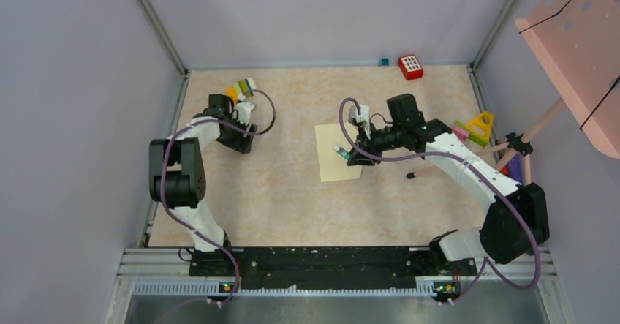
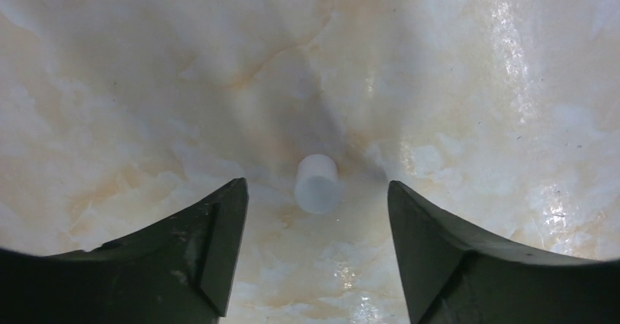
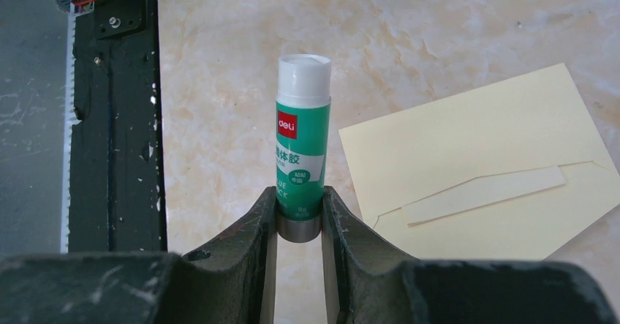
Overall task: Place the letter into the envelope and seal it
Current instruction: Place the solid glue cap at the center of the board.
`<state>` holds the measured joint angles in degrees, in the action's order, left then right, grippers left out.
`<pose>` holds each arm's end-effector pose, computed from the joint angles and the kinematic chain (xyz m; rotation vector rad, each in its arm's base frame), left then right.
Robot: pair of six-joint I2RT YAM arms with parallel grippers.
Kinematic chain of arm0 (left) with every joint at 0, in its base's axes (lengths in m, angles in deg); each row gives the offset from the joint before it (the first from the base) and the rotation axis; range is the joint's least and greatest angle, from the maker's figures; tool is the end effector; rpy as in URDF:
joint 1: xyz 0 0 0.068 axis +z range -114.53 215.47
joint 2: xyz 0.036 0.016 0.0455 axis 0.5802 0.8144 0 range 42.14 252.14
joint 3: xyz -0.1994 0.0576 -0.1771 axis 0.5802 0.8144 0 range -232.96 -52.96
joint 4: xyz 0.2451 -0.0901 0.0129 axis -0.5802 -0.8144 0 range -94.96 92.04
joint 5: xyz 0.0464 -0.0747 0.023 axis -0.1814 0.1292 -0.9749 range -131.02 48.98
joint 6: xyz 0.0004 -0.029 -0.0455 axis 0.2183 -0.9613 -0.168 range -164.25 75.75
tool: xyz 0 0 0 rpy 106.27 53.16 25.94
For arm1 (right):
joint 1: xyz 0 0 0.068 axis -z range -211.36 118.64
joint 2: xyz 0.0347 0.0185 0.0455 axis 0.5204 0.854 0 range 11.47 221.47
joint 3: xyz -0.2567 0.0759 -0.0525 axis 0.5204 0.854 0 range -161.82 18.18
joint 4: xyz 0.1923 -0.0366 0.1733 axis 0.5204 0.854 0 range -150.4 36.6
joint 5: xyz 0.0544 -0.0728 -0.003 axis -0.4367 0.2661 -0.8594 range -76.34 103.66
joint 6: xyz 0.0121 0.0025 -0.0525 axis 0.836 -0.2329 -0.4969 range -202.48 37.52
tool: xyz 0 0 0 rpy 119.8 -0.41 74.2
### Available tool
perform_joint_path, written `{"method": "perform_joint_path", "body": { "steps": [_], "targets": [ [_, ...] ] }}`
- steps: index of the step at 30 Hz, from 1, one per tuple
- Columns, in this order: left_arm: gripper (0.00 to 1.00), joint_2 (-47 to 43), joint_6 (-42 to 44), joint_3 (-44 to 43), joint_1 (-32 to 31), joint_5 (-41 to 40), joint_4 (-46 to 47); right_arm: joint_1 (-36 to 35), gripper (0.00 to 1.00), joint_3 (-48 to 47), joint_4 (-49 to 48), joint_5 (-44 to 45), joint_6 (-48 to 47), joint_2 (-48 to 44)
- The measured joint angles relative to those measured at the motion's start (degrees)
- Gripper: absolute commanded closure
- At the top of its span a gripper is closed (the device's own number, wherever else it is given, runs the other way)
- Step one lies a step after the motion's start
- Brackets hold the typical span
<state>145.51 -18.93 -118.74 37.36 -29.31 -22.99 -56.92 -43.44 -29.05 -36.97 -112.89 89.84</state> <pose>0.3619 0.0048 0.1717 0.5979 2.5607 -0.1113 0.2436 0.1471 0.2870 -1.3827 1.7538 1.0028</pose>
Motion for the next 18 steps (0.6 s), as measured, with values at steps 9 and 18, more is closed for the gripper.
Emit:
{"method": "perform_joint_path", "body": {
  "steps": [9, 18],
  "targets": [
    [0.08, -6.3, 0.2, 0.0, 0.0, 4.7, -2.9, 0.0, 0.93, 0.0, 0.0, -0.1, 0.0, 0.0],
    [0.01, -19.3, 6.7, -4.8, -0.5, 25.6, -12.9, 0.0, 0.93, -0.1, 3.1, -2.1, -1.6, 0.0]
  ]
}}
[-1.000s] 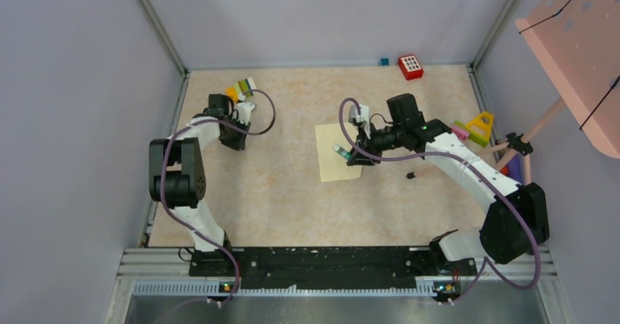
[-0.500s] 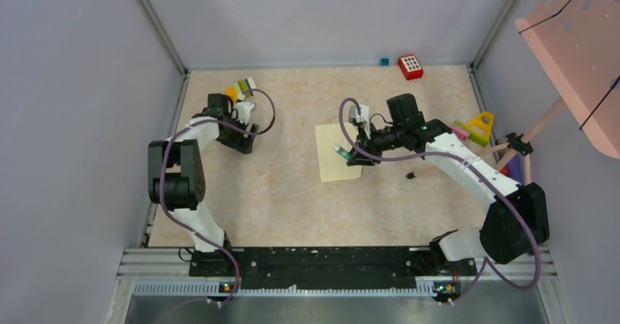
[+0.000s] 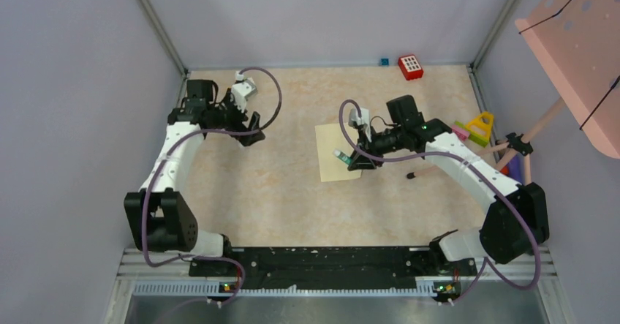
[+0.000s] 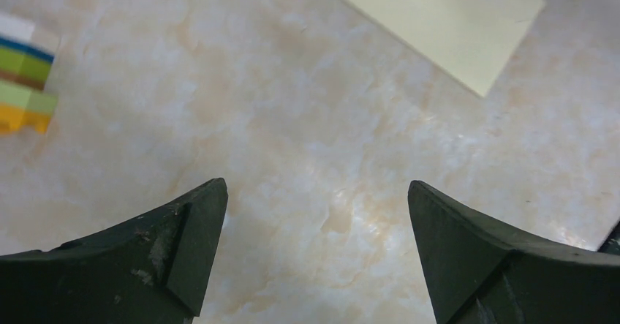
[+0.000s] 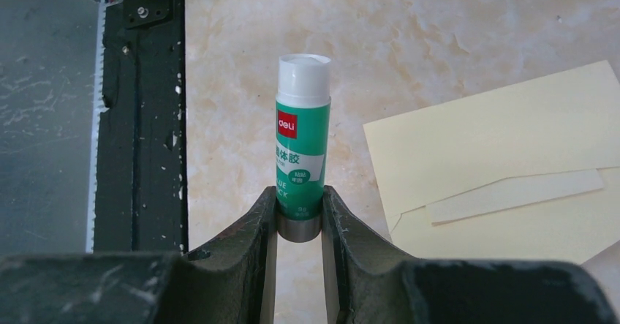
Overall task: Place the letter into the envelope and seal it
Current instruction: Place the solid glue cap at the center of the board, then adjust the solid glue.
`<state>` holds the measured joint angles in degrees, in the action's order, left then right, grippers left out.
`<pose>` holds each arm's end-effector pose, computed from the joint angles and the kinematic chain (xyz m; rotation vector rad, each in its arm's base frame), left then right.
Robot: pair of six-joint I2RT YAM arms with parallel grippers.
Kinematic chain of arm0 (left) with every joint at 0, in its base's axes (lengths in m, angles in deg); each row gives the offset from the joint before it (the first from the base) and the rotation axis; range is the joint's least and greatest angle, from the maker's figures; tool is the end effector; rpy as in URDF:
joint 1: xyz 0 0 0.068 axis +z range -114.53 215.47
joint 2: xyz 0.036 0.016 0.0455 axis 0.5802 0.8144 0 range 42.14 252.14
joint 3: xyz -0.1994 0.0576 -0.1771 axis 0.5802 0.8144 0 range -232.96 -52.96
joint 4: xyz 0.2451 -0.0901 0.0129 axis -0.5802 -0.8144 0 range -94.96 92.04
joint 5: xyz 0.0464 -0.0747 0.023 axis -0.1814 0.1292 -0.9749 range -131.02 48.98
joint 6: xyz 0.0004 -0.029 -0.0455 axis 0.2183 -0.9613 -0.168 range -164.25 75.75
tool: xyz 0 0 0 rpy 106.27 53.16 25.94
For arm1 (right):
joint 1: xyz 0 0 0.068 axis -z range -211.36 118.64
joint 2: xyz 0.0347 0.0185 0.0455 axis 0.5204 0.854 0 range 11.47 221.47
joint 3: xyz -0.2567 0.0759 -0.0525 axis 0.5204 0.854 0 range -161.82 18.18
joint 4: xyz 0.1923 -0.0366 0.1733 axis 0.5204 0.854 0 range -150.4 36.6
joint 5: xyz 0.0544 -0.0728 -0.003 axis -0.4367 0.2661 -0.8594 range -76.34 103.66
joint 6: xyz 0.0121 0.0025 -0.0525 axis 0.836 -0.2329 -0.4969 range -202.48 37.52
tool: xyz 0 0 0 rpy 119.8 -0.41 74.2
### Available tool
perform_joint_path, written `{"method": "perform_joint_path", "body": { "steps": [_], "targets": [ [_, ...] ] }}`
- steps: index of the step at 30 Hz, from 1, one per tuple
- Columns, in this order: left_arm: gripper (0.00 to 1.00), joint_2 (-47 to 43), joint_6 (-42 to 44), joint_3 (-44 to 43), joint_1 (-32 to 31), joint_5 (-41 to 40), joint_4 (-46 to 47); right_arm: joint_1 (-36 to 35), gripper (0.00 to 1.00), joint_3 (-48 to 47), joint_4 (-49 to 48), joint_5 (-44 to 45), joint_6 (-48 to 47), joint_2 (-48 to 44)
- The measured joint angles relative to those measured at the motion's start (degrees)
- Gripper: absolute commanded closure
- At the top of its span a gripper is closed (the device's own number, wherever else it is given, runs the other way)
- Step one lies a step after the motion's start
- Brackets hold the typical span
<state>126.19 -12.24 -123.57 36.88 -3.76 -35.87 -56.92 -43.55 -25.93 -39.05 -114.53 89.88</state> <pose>0.3092 -0.0139 0.2975 0.8599 2.1244 -0.5054 0.2393 0.1459 0.2848 -1.4095 1.7582 1.0535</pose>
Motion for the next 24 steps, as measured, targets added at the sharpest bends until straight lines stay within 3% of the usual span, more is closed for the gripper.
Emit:
{"method": "perform_joint_path", "body": {
  "steps": [4, 9, 14, 24],
  "targets": [
    [0.01, -5.2, 2.8, -1.6, -3.8, 6.7, -2.8, 0.0, 0.93, -0.6, 2.3, -1.4, -1.1, 0.3],
    [0.01, -7.1, 4.8, -5.4, -15.8, 7.0, -5.2, -0.2, 0.93, -1.8, 4.5, -2.8, -2.2, 2.1],
    [0.01, -4.8, 6.1, -10.7, -26.0, 5.4, -8.5, -0.2, 0.93, -2.6, 6.6, -3.9, -3.2, 4.2],
    [0.02, 3.1, 10.2, -16.5, -36.9, 4.0, -14.5, -0.3, 0.93, -4.6, 10.2, -8.2, -4.5, 6.8]
  ]
}}
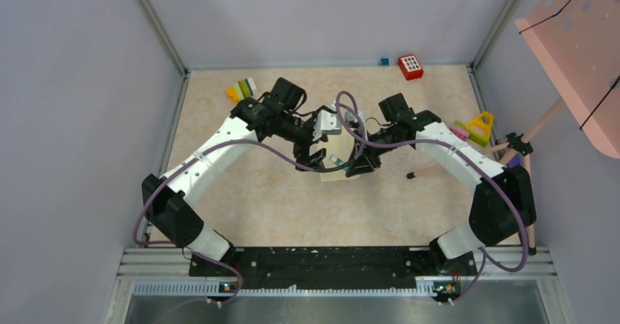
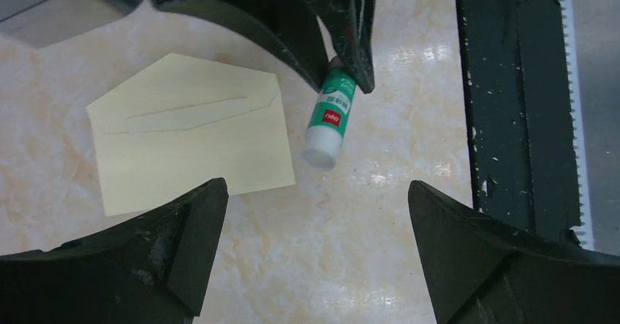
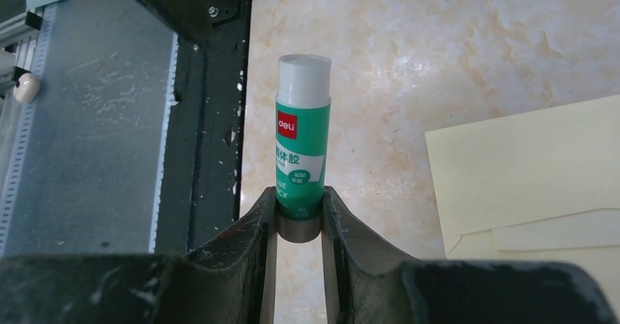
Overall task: Place the letter into the envelope and seal it
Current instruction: Adjust the solid glue.
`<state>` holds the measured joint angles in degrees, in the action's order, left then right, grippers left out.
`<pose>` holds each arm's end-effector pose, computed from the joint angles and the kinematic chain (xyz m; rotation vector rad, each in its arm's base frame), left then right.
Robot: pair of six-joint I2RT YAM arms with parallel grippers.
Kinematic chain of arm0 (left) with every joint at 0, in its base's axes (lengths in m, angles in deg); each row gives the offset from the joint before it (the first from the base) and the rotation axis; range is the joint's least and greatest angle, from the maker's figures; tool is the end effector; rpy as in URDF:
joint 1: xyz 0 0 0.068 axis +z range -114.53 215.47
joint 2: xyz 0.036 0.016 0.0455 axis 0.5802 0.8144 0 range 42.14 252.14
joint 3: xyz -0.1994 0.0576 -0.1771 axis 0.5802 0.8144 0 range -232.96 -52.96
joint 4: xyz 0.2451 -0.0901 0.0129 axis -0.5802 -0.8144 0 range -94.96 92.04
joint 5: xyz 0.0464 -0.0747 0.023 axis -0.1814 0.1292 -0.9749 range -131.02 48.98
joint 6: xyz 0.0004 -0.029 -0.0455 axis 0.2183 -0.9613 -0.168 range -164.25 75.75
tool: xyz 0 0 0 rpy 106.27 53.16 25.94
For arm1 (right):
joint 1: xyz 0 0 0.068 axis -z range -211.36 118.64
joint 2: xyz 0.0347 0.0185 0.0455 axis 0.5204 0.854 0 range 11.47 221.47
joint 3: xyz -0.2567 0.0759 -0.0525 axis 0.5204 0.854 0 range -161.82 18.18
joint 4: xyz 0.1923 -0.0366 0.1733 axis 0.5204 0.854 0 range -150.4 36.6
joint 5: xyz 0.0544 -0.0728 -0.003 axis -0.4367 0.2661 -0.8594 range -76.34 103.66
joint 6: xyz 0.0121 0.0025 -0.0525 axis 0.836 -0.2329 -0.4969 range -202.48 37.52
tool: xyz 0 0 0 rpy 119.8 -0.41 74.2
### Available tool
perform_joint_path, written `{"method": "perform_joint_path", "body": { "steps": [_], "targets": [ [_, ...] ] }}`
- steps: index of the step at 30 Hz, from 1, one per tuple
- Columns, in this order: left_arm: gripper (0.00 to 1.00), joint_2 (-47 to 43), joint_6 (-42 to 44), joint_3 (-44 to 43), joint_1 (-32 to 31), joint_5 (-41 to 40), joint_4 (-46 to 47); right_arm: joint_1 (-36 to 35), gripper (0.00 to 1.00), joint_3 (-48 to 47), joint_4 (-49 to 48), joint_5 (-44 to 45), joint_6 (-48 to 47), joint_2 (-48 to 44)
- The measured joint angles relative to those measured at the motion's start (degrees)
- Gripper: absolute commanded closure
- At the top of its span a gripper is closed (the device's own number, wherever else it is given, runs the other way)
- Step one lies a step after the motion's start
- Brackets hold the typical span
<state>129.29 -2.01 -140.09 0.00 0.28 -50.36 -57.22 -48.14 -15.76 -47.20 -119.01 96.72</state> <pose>0.2416 -0.2009 0.3572 1.6927 1.6256 -0.8289 0.2474 0.1546 0.2720 -1.4595 1.7991 1.2919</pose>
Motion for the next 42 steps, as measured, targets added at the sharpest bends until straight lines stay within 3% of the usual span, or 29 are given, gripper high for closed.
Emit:
{"method": "perform_joint_path", "body": {
  "steps": [10, 14, 20, 22, 29, 30, 33, 34, 39, 42],
  "targets": [
    [0.11, 4.4, 0.8, -2.0, -2.1, 6.1, -2.7, 0.0, 0.94, -0.2, 0.9, -3.4, 0.1, 1.7],
    [0.21, 5.6, 0.5, -2.1, -2.8, 7.7, -2.9, 0.0, 0.94, -0.2, 0.9, -3.7, 0.1, 1.8],
    [0.46, 7.9, -0.2, -3.1, -3.5, 8.8, -3.9, 0.0, 0.94, -0.2, 0.9, -3.8, 0.1, 1.8],
    [0.62, 8.1, -0.4, -3.2, -3.6, 8.9, -4.2, 0.0, 0.94, -0.2, 0.9, -3.8, 0.1, 1.8],
    [0.97, 8.5, -0.4, -3.9, -3.5, 8.3, -4.4, -0.2, 0.93, -0.2, 1.4, -4.9, 0.1, 1.8],
    [1.0, 8.5, -0.6, -4.0, -3.5, 8.2, -4.4, -0.2, 0.89, -0.2, 1.4, -4.8, 0.1, 1.8],
    [1.0, 8.8, -0.8, -4.2, -3.5, 8.1, -4.4, -0.2, 0.49, -0.2, 1.4, -4.5, 0.1, 1.8],
    [1.0, 8.9, -1.1, -4.2, -3.5, 7.9, -4.3, -0.2, 0.41, -0.2, 1.5, -4.4, 0.1, 1.8],
    [1.0, 8.9, -4.9, -3.7, -3.5, 6.8, -1.5, 1.0, 0.2, -0.5, 0.7, -4.3, 0.4, 1.0],
    [1.0, 8.2, -9.0, -0.4, -2.6, 6.9, 4.0, 3.3, 0.14, -0.2, -0.9, -4.4, 0.6, -2.0]
  ]
}}
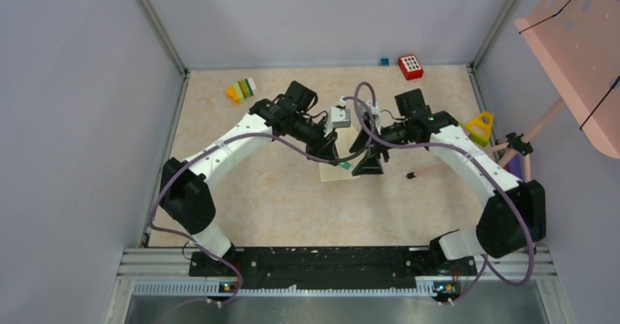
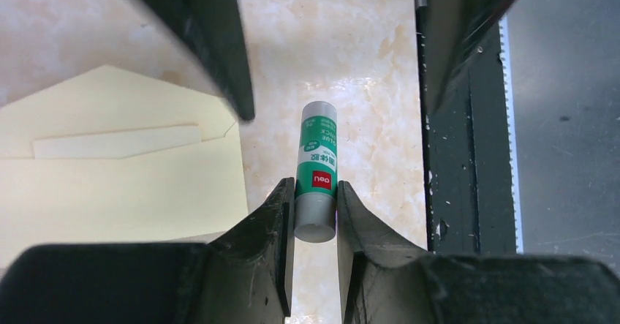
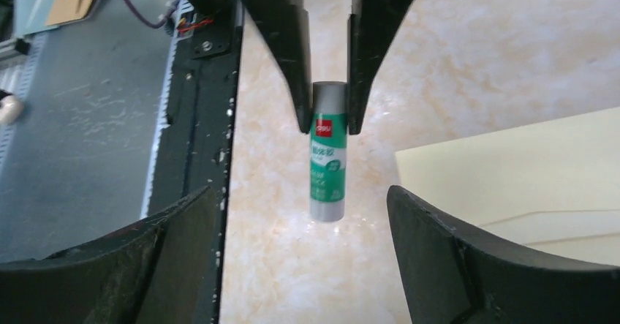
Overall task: Place the letter into the envelope and seal it
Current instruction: Adjust the solid glue.
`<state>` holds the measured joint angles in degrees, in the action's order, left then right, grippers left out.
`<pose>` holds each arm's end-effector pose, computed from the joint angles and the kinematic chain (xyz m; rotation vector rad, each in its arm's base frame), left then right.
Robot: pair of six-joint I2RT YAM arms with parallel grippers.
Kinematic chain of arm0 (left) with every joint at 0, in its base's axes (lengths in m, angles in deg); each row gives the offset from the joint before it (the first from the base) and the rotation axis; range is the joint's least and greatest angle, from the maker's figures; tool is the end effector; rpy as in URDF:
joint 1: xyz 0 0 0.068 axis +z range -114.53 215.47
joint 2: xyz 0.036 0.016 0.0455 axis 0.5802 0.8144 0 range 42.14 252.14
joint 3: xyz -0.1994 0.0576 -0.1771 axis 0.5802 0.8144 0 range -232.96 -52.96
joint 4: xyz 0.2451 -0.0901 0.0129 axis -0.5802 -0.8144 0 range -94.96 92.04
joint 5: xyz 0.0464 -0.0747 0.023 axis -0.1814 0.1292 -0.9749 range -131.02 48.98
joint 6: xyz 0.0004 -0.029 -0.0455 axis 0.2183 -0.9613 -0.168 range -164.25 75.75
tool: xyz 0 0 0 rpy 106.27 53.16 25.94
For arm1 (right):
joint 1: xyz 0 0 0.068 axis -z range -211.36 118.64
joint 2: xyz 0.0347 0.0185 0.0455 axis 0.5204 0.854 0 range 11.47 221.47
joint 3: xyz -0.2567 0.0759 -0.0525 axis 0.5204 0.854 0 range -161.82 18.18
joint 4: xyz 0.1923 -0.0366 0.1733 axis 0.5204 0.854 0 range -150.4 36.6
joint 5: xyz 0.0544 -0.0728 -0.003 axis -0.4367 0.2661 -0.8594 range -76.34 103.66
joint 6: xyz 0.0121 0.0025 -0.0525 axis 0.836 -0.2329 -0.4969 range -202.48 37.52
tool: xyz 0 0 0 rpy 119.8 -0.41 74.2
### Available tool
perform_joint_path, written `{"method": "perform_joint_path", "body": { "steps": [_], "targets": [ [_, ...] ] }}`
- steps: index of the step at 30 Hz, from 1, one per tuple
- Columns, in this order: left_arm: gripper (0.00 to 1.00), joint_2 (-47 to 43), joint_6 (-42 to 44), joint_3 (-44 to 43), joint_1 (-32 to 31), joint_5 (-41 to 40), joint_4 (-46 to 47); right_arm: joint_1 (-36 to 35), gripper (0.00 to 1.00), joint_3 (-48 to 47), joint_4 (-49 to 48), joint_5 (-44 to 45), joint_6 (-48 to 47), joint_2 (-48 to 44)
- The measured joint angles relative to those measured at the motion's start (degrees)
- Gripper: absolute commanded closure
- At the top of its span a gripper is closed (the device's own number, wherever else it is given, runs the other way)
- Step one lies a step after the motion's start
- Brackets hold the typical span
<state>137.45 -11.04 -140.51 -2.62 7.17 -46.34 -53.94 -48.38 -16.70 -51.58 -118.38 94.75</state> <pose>0.2589 -0.2366 0.3216 1.6496 1.7446 -1.0938 0.2506 0.1393 0.2853 -1.3928 1.7303 1.3251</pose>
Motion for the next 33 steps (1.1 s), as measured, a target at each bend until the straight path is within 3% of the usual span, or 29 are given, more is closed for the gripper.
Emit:
{"method": "perform_joint_path", "body": {
  "steps": [4, 11, 17, 20, 27, 33],
  "targets": [
    [1.0, -1.4, -8.7, 5.9, 3.8, 1.3, 9.3, 3.2, 0.1, 4.6, -8.2, -0.2, 2.2, -8.5],
    [1.0, -4.2, -30.7, 15.9, 10.2, 8.6, 31.9, 4.4, 0.09, 22.1, -36.1, 3.7, 11.5, -22.3],
    [1.0, -5.6, -55.2, 29.0, 9.9, 14.7, 59.8, 4.4, 0.13, 28.5, -51.7, 6.4, 16.8, -23.6],
    [1.0, -5.6, -64.3, 32.8, 9.8, 15.9, 69.5, 4.4, 0.14, 29.4, -57.6, 7.2, 18.6, -23.6],
    [1.0, -5.6, -75.3, 33.6, 9.9, 17.6, 82.7, 4.4, 0.19, 31.4, -64.2, 6.4, 20.0, -23.5],
    [1.0, -5.6, -79.4, 33.9, 9.9, 18.1, 87.9, 4.4, 0.31, 33.0, -68.5, 3.6, 21.9, -23.5]
  ]
}}
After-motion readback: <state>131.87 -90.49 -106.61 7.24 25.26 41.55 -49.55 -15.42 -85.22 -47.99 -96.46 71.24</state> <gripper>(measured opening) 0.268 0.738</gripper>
